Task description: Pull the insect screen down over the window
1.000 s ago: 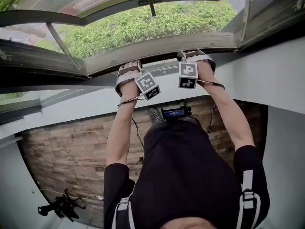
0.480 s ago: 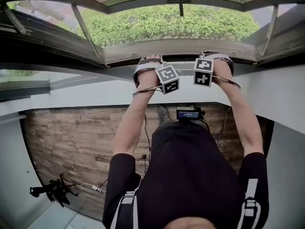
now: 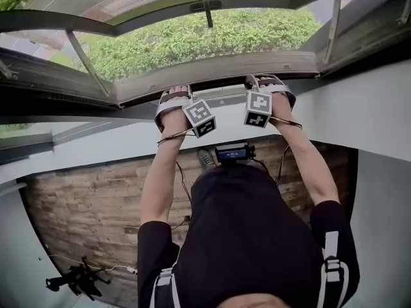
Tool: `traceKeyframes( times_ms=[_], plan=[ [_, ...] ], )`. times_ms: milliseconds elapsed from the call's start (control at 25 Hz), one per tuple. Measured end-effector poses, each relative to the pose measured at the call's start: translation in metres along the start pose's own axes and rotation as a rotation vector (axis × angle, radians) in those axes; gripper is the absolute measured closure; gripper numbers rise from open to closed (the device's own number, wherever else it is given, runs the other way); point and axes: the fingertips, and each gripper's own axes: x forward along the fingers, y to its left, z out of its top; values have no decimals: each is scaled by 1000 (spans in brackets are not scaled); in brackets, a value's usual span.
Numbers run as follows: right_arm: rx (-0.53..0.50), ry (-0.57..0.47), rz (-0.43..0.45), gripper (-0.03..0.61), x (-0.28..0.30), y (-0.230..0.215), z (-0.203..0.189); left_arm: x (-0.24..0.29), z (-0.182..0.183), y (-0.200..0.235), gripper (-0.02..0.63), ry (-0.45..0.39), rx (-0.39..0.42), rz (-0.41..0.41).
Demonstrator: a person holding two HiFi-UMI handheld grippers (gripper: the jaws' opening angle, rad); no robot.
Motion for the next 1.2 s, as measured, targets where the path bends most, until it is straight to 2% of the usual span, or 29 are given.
traceKeyframes(
  times_ms=[200,400,560,640,720,840,1040,1200],
  plan=[
    [-46,8,72,557,0,1,-3,0,1,0,598,15,10,25],
    [-85,69,40,560,2,4,-2,5,0,0,598,80,41,79],
    [-113,63,68,560,-1,5,-2,-2,1,-3,598,41,-9,60],
    [-103,69,55,560,2,1,-3,0,0,-1,598,41,-24,60],
    [-95,68,31,560,6,-2,-2,5,-1,4,598,59,-20,80],
    [-82,47,51,560,4,-1,-2,4,-2,6,598,48,-12,109],
    [-100,92,53,560,7,7,-2,5,2,-5,598,21,-35,51],
    [-93,75,55,560,11,6,9,9,-9,0,604,35,-7,98]
  ],
)
